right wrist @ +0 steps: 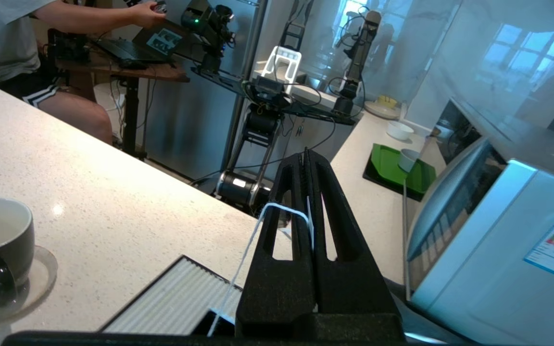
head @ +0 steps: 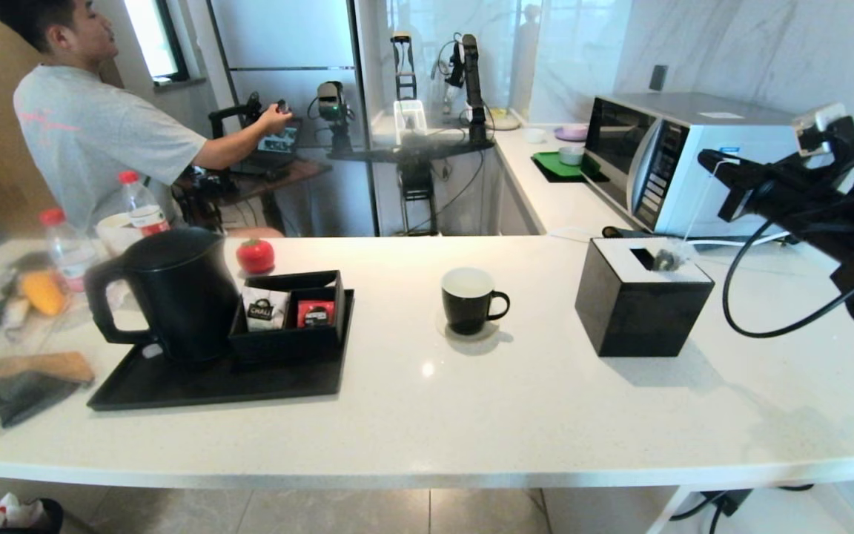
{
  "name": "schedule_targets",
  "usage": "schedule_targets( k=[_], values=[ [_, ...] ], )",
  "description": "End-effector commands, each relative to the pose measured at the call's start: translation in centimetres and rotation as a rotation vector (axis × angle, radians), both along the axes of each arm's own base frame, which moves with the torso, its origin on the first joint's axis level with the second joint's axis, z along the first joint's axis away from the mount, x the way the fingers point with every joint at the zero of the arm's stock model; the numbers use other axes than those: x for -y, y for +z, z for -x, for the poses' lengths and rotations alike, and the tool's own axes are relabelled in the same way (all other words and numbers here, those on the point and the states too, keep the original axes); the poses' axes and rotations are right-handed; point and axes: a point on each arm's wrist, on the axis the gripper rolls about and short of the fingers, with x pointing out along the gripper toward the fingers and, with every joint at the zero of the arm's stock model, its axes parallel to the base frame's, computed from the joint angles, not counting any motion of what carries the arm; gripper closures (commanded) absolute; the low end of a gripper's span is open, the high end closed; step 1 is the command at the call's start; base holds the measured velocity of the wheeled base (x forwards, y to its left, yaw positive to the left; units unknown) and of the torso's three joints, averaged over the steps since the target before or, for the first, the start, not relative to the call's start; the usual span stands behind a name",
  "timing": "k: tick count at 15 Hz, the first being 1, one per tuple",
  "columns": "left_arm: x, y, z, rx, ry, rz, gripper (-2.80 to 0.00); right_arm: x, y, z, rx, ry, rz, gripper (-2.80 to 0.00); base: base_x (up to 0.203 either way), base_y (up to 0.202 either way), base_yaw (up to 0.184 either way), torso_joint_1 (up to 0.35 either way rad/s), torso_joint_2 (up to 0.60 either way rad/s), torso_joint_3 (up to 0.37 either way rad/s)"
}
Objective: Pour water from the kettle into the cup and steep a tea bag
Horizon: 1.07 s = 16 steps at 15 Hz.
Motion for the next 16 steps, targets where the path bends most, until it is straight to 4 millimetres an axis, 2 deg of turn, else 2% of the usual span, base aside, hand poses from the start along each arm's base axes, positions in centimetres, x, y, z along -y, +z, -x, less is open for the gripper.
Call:
schedule_targets(
  k=[1, 6, 13, 16],
  values=[
    [0.0, 0.0, 0.0, 0.0, 0.001, 0.0, 0.0, 0.7, 0.2, 0.5, 0.008, 0.001, 0.01, 0.0, 0.0, 0.0, 0.0, 0.0, 0.0, 0.0],
    [0.0, 0.0, 0.0, 0.0, -0.001, 0.0, 0.0, 0.0, -1.7, 1.3, -0.035, 0.016, 0.005, 0.0, 0.0, 0.0, 0.0, 0.0, 0.0, 0.0],
    [0.0, 0.0, 0.0, 0.0, 0.001, 0.0, 0.0, -0.7, 0.7, -0.3, 0.011, 0.043, 0.011, 0.0, 0.0, 0.0, 0.0, 0.0, 0.0, 0.0],
    [0.0, 0.0, 0.0, 0.0, -0.001, 0.0, 0.0, -1.0, 0.9, -1.2, 0.017, 0.053, 0.012, 0.0, 0.0, 0.0, 0.0, 0.0, 0.0, 0.0]
  ],
)
